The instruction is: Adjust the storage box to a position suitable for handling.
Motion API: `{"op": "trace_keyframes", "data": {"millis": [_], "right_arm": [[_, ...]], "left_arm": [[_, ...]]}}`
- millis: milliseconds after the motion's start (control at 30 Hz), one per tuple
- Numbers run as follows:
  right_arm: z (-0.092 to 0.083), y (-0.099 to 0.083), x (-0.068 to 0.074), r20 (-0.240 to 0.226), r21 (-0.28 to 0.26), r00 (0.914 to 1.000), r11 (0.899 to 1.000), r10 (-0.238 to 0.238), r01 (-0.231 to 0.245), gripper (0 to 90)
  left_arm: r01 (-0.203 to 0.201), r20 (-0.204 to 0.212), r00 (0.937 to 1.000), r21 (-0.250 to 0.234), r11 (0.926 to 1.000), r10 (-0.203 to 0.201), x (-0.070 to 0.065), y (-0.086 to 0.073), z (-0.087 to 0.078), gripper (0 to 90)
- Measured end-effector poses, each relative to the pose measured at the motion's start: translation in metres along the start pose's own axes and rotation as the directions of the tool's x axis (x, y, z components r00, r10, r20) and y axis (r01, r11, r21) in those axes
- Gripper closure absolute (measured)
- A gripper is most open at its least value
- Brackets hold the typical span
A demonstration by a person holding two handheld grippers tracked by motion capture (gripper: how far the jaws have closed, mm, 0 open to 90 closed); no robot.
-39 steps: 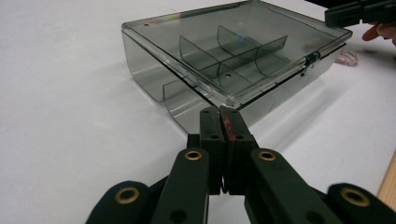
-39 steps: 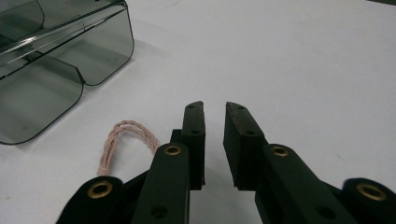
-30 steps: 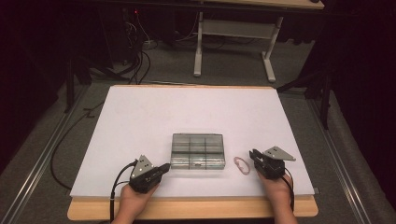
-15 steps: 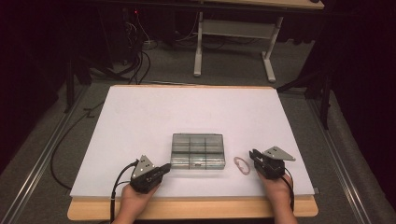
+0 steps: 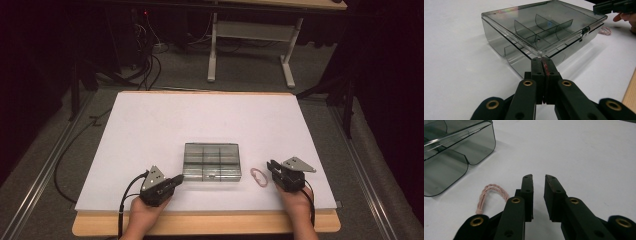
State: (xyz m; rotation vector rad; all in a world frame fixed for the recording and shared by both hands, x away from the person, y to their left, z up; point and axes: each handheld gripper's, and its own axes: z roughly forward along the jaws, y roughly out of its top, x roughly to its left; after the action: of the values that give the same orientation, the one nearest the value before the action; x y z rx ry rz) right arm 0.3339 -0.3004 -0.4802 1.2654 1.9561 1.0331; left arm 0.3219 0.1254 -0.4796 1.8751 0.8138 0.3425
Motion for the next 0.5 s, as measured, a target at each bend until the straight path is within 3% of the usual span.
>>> {"op": "trace_keyframes", "data": {"millis": [333, 500], "right_arm": [[-0.0022, 0.0008, -0.0005, -0.007, -0.018, 1.0000, 1.000, -0.002, 0.001, 81.6], [-0.0070, 0.0037, 0.0045, -0.068, -0.044, 0.9976, 0.999, 0.014, -0.017, 89.6]], "left_arm": [[-0.012, 0.013, 0.9998, -0.018, 0.9998, 0.012, -0.0037, 0.0050, 0.0015, 88.9], [-0.011, 0.017, 0.9998, -0.029, 0.9995, 0.012, -0.0043, 0.0086, 0.0021, 89.0]]}}
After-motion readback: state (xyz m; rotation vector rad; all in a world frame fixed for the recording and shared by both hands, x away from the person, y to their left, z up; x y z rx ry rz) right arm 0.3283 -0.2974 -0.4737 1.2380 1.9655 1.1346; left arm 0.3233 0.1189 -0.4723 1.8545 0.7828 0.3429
